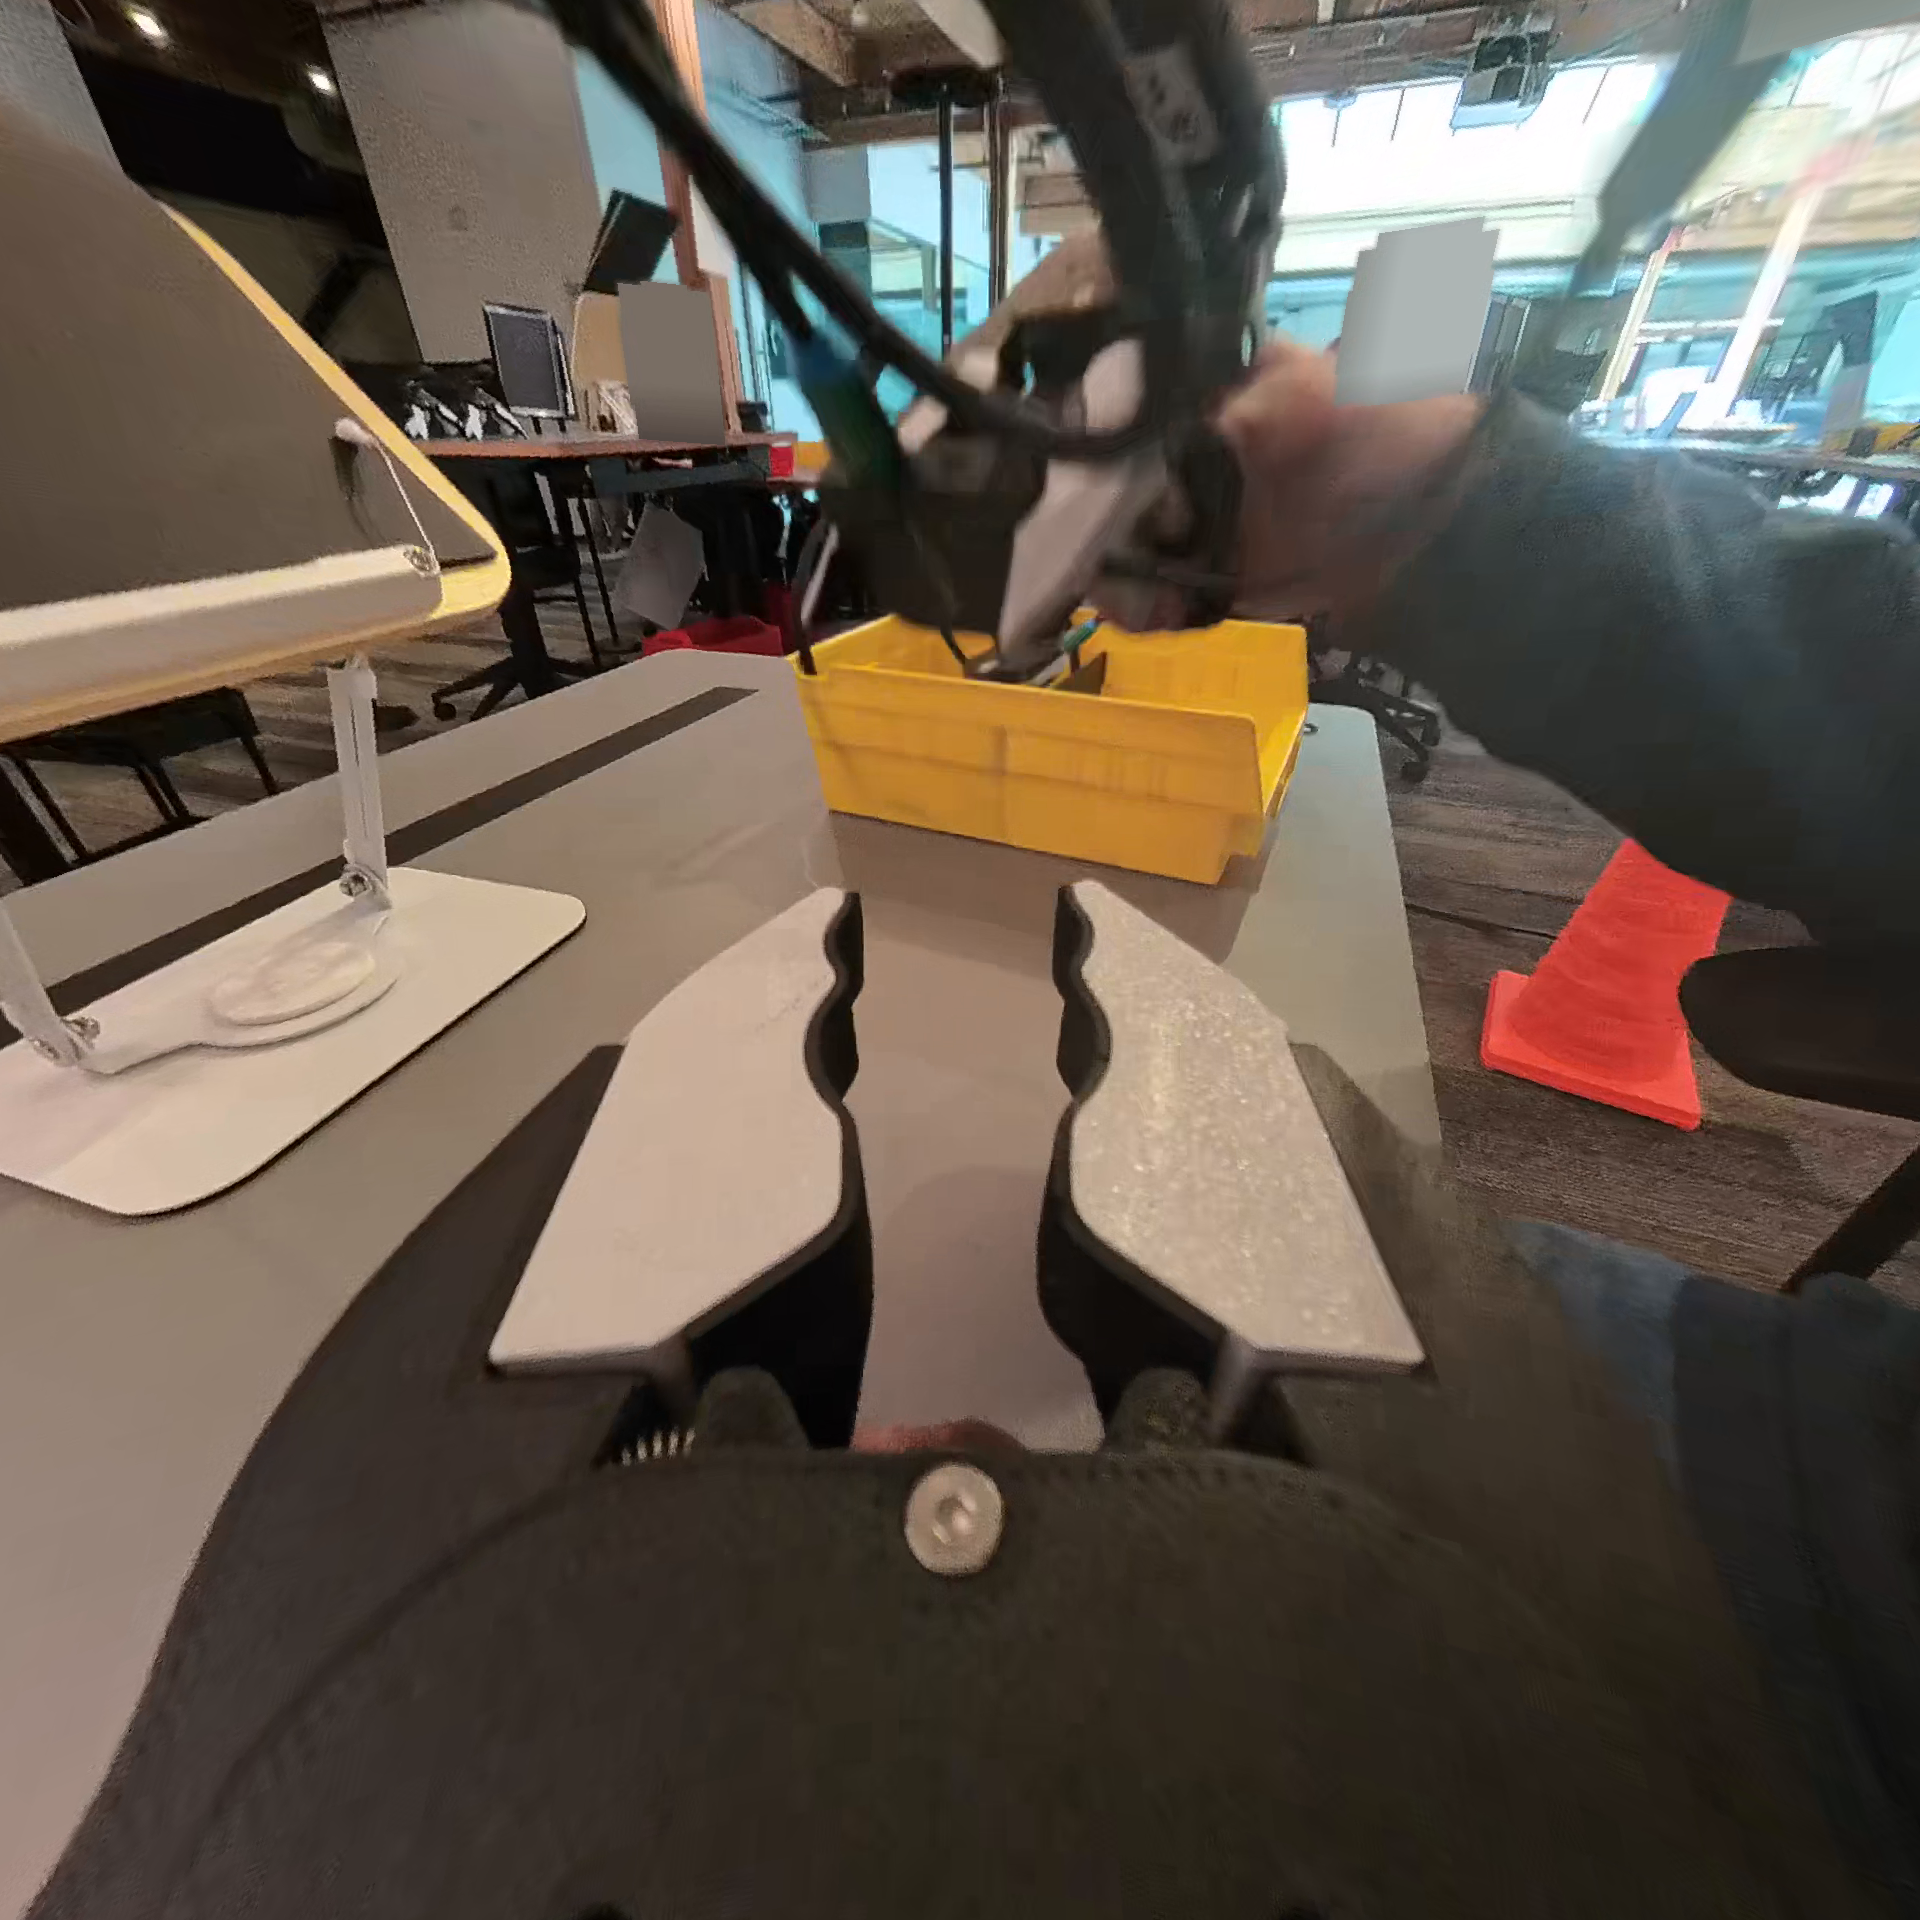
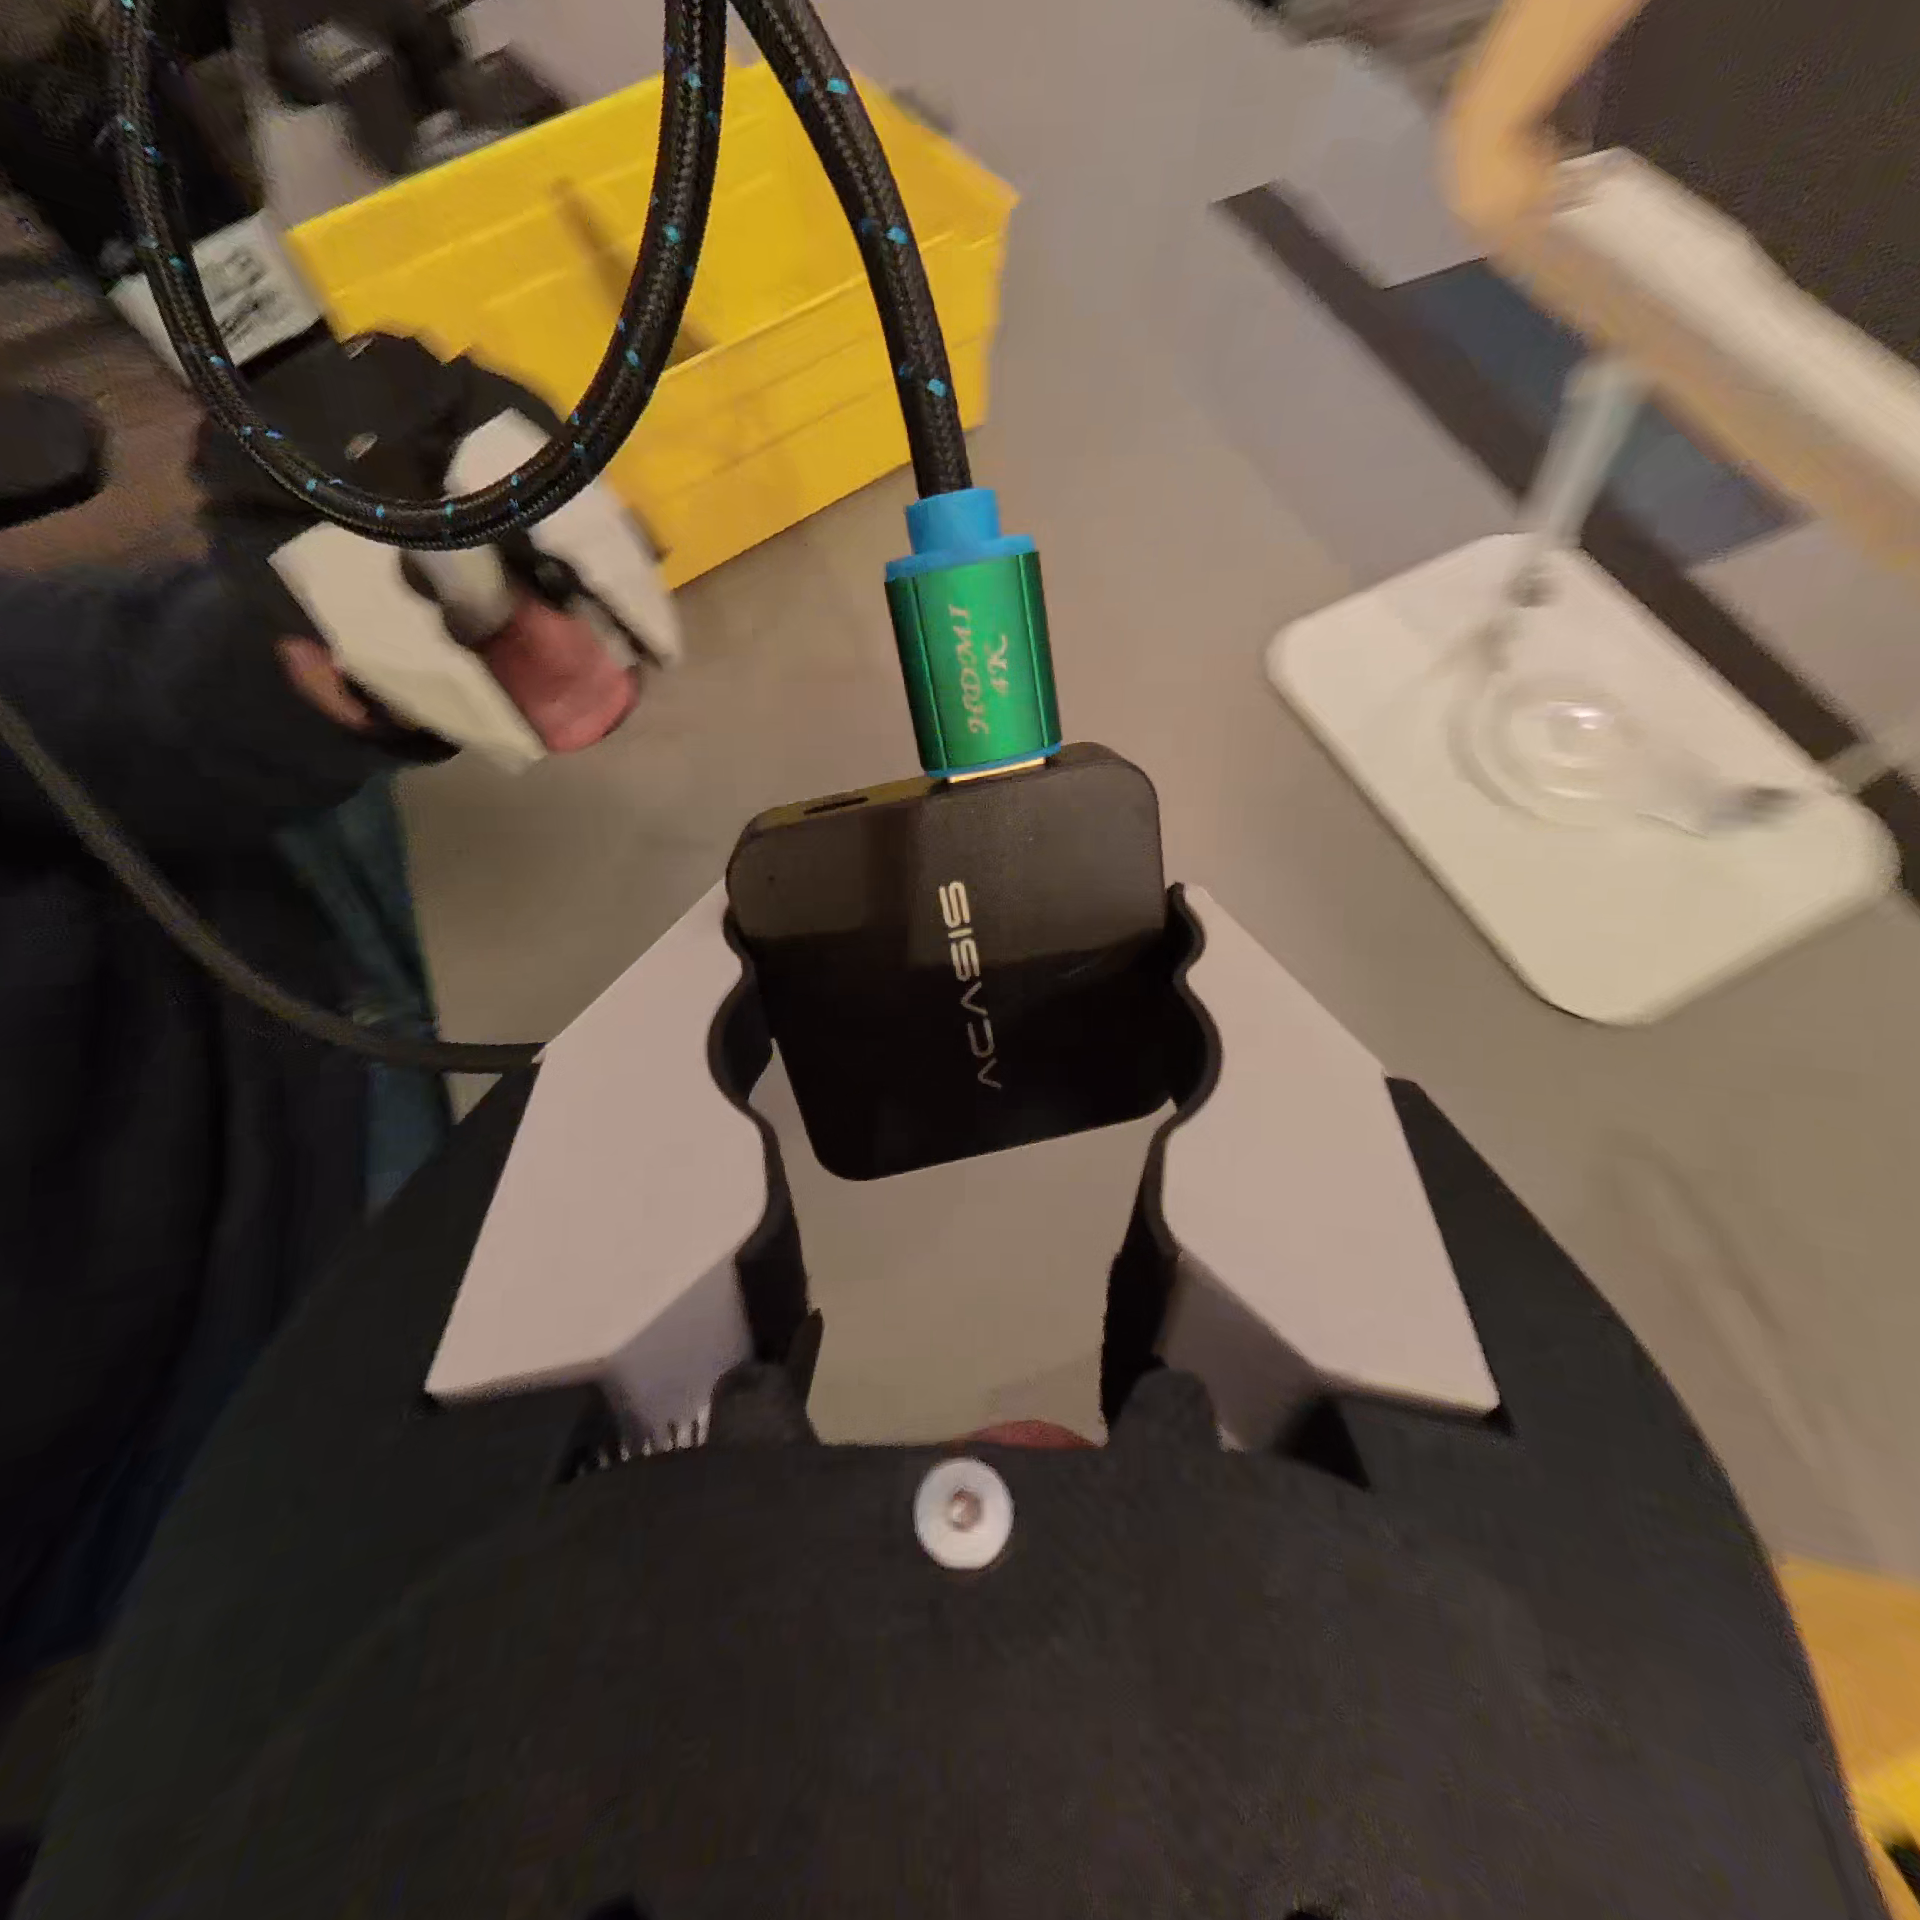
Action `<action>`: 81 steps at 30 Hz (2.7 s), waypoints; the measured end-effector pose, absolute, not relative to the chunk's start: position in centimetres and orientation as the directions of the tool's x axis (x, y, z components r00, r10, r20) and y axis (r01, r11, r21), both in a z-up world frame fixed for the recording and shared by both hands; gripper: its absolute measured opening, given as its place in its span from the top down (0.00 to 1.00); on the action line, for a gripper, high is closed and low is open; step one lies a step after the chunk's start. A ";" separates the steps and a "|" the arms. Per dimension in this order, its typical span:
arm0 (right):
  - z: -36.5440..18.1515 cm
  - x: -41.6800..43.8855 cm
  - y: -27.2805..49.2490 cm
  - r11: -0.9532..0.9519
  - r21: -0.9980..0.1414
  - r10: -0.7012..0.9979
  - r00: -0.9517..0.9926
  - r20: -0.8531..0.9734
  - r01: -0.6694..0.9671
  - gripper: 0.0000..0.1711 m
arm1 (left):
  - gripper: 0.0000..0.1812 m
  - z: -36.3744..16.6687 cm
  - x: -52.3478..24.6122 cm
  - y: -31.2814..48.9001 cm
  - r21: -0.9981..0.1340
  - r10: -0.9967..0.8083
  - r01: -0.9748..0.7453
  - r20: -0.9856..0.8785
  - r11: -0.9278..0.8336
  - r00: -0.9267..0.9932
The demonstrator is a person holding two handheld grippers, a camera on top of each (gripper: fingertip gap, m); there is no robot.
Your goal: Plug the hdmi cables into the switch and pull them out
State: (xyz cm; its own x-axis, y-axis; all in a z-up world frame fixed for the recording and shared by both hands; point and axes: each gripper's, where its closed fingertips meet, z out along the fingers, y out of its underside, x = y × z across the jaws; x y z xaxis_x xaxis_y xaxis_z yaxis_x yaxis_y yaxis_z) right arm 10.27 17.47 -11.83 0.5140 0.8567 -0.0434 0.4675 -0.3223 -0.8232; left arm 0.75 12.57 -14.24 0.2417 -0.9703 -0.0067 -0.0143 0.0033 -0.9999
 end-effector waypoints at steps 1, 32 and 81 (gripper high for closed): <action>-10.8 12.1 18.4 -0.332 -0.834 0.815 0.579 -0.018 0.440 0.57 | 0.81 -14.6 0.8 12.6 -1.000 -0.970 -0.023 -0.004 -0.002 0.243; -18.6 48.5 21.1 -0.907 -0.356 0.108 0.942 0.316 0.224 0.45 | 0.86 -19.6 3.3 12.8 -0.982 -0.974 -0.175 0.032 -0.072 0.223; -23.5 52.3 5.3 -0.835 -0.550 -0.061 0.996 0.060 -0.018 0.55 | 0.56 -18.9 -36.9 20.4 -0.587 -0.327 -0.372 -0.187 -0.719 0.926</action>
